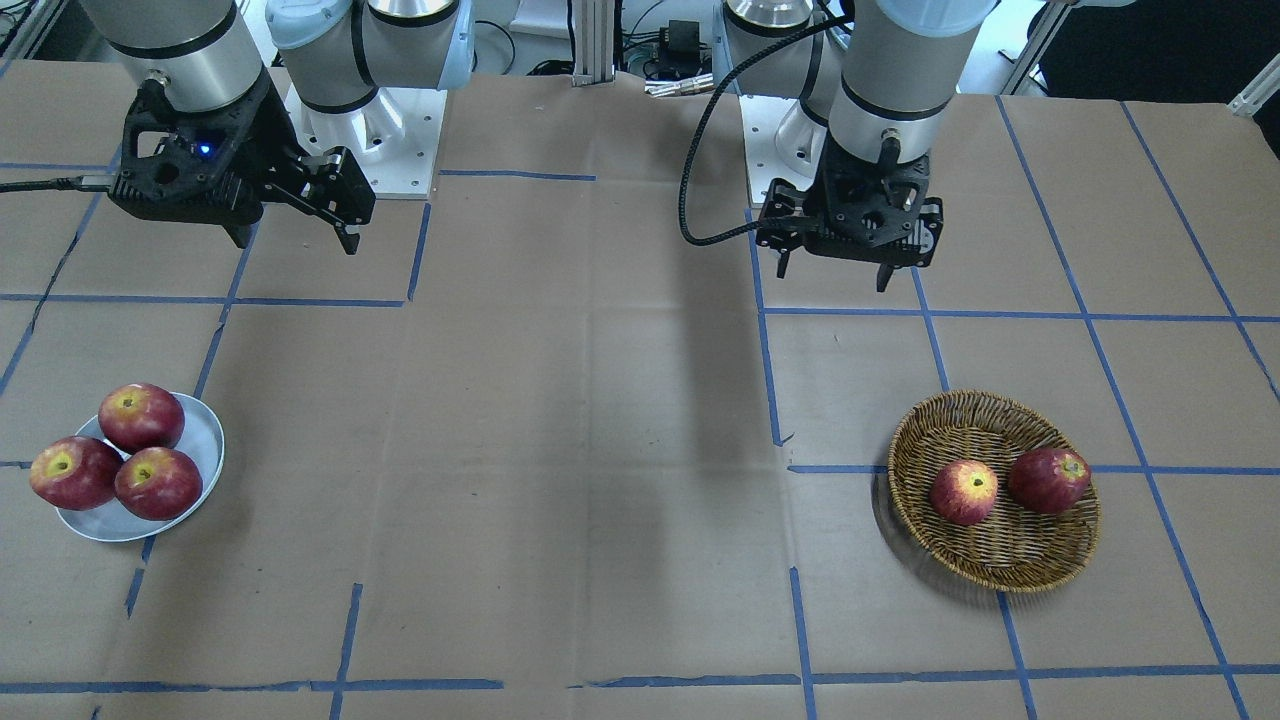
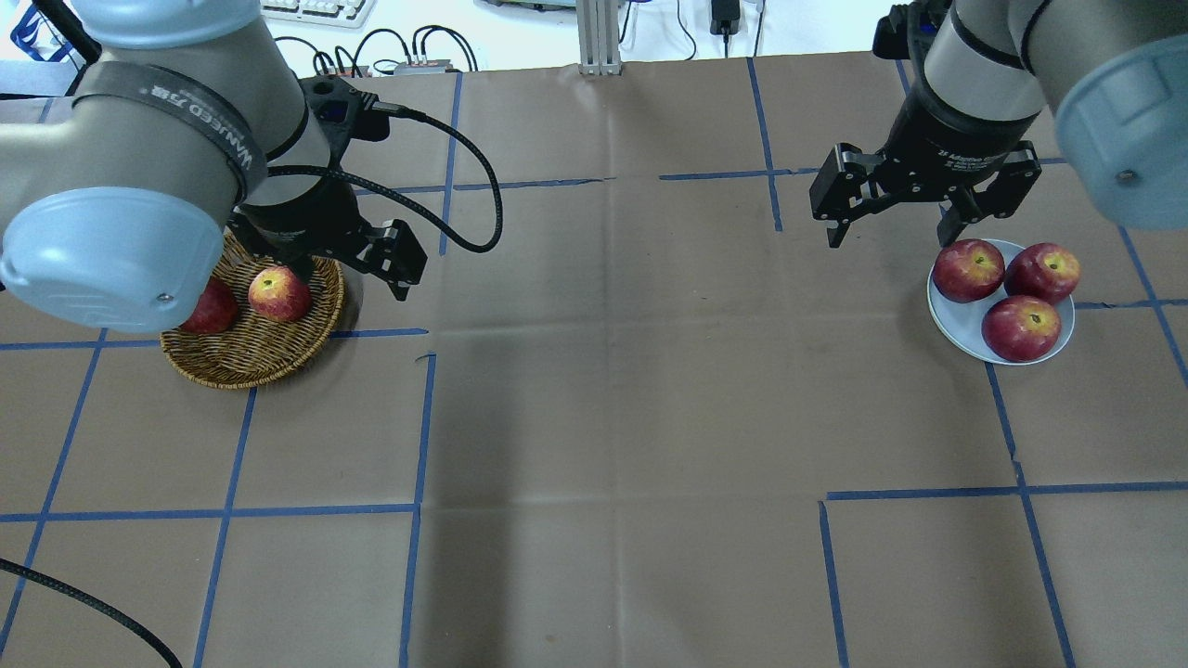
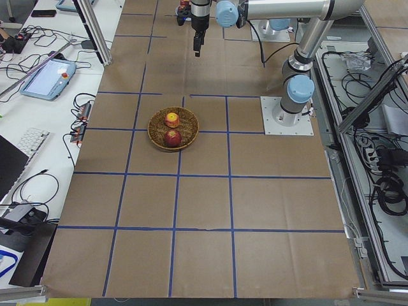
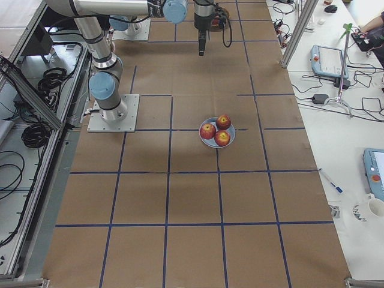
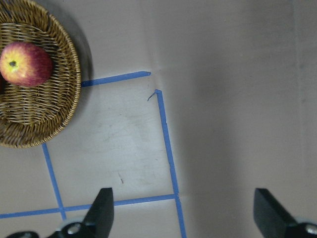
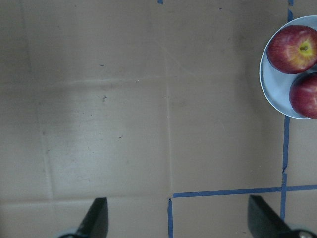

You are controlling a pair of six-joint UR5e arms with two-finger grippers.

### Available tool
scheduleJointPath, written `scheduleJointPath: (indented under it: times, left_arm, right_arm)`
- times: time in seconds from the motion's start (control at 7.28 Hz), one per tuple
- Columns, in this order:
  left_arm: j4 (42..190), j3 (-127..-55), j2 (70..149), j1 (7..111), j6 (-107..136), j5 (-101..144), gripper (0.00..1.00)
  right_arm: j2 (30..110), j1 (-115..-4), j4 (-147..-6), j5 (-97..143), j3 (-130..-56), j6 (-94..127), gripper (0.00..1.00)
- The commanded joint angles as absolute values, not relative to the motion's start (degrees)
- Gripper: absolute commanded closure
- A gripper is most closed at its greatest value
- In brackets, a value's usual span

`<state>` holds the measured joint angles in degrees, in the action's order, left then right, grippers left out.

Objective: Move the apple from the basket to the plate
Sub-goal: 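Move the left gripper over the yellow-red apple in the basket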

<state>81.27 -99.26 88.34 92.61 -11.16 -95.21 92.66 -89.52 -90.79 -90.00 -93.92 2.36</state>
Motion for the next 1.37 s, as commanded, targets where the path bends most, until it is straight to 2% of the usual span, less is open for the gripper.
scheduleJointPath:
  times: [0.0, 0.14, 0.27, 0.82, 1.24]
  left_arm:
    - [80.07, -100.54, 89.55, 82.15, -23.33, -97.03, 0.01]
    - [78.07, -101.42, 92.17, 78.17, -26.95, -96.94, 0.01]
    - [69.78, -102.03, 96.11, 76.48, -30.20, -97.03, 0.01]
    - [57.95, -101.26, 106.49, 73.75, -38.48, -96.59, 0.01]
    - [55.90, -101.77, 112.14, 72.95, -38.50, -96.42, 0.01]
  right_arm:
    - [92.72, -89.56, -90.79, -90.00, -93.87, 2.37, 0.00]
    - [92.72, -89.56, -90.79, -90.00, -93.87, 2.37, 0.00]
    - [92.72, -89.56, -90.79, -90.00, -93.87, 2.37, 0.00]
    - [92.72, -89.56, -90.79, -90.00, -93.87, 2.46, 0.00]
    - [92.72, -89.56, -90.79, -90.00, -93.95, 2.46, 0.00]
